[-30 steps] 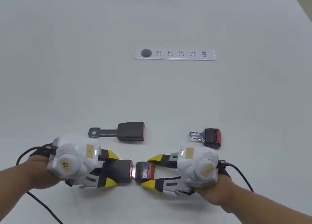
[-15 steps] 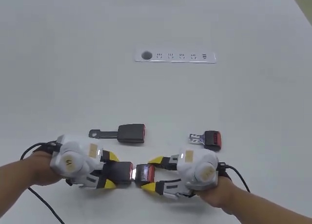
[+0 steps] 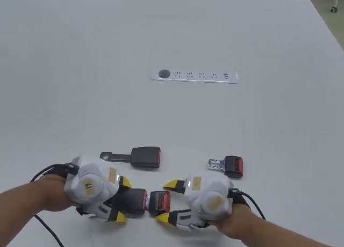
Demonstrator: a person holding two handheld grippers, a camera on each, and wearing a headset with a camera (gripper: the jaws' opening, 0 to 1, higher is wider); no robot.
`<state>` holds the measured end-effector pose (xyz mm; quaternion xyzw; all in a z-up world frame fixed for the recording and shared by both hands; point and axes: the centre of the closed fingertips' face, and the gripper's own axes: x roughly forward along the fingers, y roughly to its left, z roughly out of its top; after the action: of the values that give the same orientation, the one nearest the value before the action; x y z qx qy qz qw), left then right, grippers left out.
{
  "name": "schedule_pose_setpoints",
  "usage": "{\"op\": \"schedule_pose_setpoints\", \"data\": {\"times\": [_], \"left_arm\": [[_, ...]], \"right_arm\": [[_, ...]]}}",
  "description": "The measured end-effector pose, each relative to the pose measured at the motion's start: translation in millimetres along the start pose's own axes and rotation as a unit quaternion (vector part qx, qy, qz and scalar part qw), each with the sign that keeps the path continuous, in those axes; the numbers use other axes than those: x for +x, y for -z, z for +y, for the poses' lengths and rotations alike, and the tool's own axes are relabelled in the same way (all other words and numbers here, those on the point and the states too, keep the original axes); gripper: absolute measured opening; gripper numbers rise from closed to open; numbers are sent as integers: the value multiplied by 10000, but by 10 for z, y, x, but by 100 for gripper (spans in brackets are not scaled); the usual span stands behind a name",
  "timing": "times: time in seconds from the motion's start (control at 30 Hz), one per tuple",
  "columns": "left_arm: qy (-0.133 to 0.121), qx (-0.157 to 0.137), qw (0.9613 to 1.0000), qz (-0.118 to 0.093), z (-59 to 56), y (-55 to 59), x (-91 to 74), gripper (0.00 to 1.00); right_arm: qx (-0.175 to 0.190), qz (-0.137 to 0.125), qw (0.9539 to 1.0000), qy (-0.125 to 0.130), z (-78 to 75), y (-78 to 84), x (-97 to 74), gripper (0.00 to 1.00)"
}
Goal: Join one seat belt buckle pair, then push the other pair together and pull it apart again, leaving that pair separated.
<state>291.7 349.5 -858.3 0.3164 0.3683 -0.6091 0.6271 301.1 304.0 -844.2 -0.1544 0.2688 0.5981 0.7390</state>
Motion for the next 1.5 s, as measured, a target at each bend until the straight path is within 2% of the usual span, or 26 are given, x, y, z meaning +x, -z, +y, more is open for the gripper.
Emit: {"op": "schedule_pose_setpoints", "data": {"times": [0.03, 0.07, 0.13, 0.23, 0.3, 0.37, 0.5, 0.57, 0.67, 0.73, 0.83, 1.0, 1.07, 1.2, 1.27, 1.43, 1.5], "left_arm": [[-112, -122, 9999, -26, -4, -8, -17, 63], [-241, -312, 9990, -187, -1, -48, -39, 69], [-396, -555, 9973, -270, -11, -62, -106, 77], [-532, -710, 9952, -413, -40, -105, -213, 80], [-637, -787, 9936, -503, -33, -147, -270, 81], [-757, -839, 9917, -621, -21, -217, -331, 84], [-926, -799, 9898, -727, 26, -329, -409, 87], [-1061, -788, 9883, -767, 99, -385, -442, 86], [-1226, -850, 9854, -821, 198, -428, -472, 86], [-1288, -948, 9828, -927, 254, -474, -498, 86], [-1395, -977, 9805, -978, 337, -504, -534, 86], [-1500, -982, 9776, -1098, 516, -577, -632, 86], [-1554, -999, 9761, -1147, 634, -601, -676, 86], [-1672, -898, 9757, -1093, 852, -588, -735, 85], [-1667, -929, 9749, -1143, 910, -610, -748, 85], [-1580, -801, 9773, -1158, 1065, -631, -694, 84], [-1511, -824, 9778, -1192, 1116, -619, -645, 83]], "right_arm": [[154, -46, 9999, 54, -3, -31, -29, 64], [47, 0, 9999, 134, -22, -28, -76, 66], [2, -50, 9997, 255, -14, -36, -165, 69], [271, -240, 9984, 430, -13, -42, -301, 77], [391, -257, 9974, 540, -9, -26, -398, 80], [351, -298, 9969, 641, -4, -6, -512, 80], [342, -303, 9959, 780, -32, 43, -716, 80], [337, -345, 9951, 867, -94, 53, -859, 81], [317, -292, 9947, 937, -197, 97, -983, 80], [274, -221, 9955, 876, -246, 133, -1055, 80], [205, -189, 9958, 874, -336, 144, -1140, 80], [202, -114, 9956, 904, -574, 139, -1305, 80], [151, -35, 9954, 942, -703, 154, -1386, 79], [254, 11, 9948, 987, -900, 211, -1483, 79], [309, 72, 9946, 984, -983, 263, -1518, 78], [362, 237, 9948, 924, -1159, 420, -1562, 75], [489, 263, 9949, 839, -1179, 474, -1547, 75]]}}
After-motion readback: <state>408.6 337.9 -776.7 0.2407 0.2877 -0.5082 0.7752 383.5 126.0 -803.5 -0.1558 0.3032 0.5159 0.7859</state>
